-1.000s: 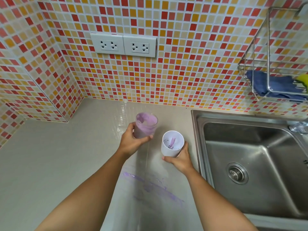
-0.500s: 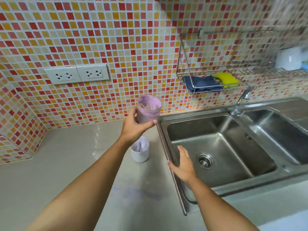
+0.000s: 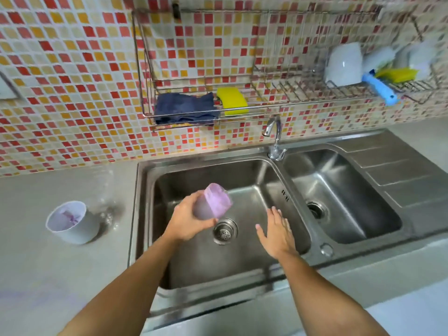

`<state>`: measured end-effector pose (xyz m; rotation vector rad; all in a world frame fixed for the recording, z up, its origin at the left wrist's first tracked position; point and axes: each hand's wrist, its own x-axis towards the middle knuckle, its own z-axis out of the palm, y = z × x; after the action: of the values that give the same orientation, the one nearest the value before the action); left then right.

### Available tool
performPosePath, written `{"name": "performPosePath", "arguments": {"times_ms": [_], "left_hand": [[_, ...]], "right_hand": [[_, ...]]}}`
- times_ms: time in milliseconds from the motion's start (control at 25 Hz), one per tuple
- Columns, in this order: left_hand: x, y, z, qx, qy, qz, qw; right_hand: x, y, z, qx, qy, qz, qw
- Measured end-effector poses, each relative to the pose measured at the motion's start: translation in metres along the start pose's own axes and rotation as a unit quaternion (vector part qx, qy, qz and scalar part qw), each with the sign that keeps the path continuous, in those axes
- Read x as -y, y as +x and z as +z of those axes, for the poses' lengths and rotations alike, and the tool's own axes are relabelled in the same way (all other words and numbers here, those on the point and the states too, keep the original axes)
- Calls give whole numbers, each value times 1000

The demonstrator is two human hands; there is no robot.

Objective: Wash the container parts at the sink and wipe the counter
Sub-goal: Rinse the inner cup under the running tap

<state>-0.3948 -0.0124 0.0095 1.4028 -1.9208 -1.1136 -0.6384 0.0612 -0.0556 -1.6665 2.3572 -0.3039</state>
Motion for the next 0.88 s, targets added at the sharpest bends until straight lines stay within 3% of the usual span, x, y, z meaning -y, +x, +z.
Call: {"name": "performPosePath", "arguments": {"times_ms": [200, 440, 640, 880], "left_hand": [[-24, 24, 67, 16, 121, -36, 992], [-24, 58, 90, -18, 258, -2, 966], [-31, 84, 95, 32, 423, 48, 904], [-23, 105, 96, 19, 558, 230, 797]], "right_hand": [[-95, 46, -9, 26, -54, 25, 998], [-123, 64, 8, 19, -76, 5, 997], [-131, 61, 13, 10, -76, 2, 997], [-134, 61, 18, 14, -66, 8, 998]]}}
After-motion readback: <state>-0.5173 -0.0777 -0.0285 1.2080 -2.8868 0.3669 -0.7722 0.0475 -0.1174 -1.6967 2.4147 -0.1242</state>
